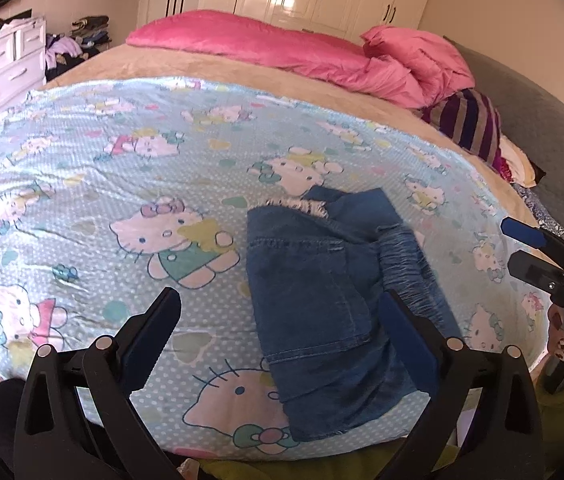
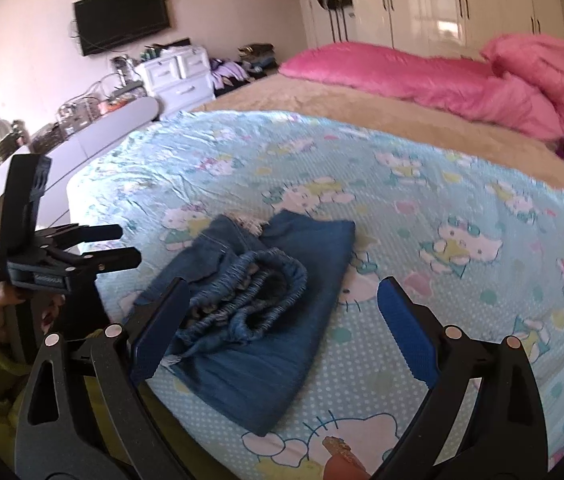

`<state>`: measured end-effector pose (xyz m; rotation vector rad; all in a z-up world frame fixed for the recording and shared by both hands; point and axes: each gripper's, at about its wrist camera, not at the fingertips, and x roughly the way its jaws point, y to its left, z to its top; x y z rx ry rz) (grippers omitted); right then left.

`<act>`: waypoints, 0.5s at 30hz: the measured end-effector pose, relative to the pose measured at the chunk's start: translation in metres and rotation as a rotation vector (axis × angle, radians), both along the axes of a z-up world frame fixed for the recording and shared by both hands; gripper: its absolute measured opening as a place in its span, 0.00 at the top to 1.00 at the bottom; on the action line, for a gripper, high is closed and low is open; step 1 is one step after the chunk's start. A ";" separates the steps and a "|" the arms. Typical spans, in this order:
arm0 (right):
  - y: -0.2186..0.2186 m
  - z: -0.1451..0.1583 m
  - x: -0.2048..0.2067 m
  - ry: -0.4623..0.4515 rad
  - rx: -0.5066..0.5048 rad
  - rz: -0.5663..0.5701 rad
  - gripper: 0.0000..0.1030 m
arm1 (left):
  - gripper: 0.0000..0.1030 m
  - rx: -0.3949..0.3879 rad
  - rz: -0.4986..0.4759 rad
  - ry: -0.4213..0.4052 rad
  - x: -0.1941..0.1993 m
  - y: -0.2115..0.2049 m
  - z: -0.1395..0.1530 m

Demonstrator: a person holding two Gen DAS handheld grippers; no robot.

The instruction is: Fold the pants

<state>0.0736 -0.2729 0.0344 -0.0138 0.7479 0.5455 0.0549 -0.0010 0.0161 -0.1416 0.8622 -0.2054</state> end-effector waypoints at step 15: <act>-0.003 -0.062 0.053 0.249 0.017 -0.096 0.29 | 0.04 -0.034 -0.002 0.127 0.030 -0.007 -0.049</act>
